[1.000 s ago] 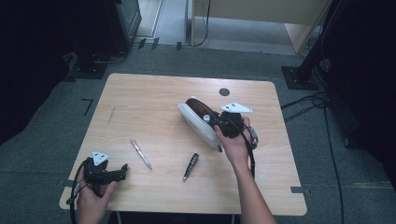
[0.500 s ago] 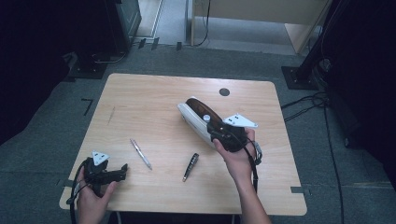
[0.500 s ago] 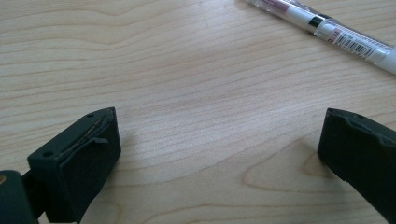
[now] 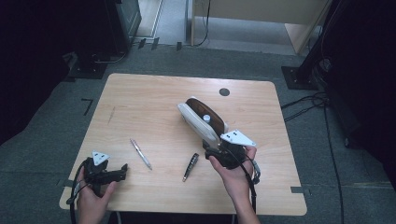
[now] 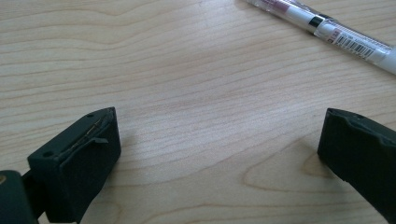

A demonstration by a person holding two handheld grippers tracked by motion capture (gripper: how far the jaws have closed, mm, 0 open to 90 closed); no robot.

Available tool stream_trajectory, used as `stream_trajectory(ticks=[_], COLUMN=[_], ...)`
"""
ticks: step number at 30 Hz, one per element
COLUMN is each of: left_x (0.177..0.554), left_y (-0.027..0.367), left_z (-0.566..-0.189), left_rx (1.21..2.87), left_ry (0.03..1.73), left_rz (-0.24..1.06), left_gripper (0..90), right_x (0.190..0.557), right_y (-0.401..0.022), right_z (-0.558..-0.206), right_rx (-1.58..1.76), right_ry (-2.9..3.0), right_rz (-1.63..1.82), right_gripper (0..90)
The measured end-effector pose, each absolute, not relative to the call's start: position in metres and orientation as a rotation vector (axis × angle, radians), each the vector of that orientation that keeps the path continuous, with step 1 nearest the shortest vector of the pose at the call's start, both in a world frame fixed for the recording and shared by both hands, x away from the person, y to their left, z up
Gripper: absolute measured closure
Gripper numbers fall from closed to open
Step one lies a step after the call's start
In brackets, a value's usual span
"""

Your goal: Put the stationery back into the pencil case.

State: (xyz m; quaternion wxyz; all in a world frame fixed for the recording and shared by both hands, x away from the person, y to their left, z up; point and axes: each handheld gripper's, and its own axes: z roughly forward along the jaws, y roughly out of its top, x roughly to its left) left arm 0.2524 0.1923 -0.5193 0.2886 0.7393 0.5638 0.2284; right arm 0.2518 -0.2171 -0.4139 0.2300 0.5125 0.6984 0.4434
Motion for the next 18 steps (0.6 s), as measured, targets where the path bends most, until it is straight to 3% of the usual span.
stream_trajectory(ticks=[12,15,18], left_x=[0.252,0.252,0.252], left_y=[0.192,0.192,0.192], left_z=[-0.519,-0.519,-0.519], left_rx=[1.974,1.974,1.974], left_ry=[1.505,1.505,1.505], left_rz=[0.61,0.61,0.609], left_gripper=[0.0,0.0,0.0], right_x=[0.237,0.235,0.232], right_y=[-0.213,-0.211,-0.21], right_z=[-0.426,-0.431,-0.436], right_rx=[1.467,1.507,1.518], right_ry=[1.901,1.898,1.905], right_rz=[1.189,1.174,1.17], right_gripper=[10.8,2.4,1.3])
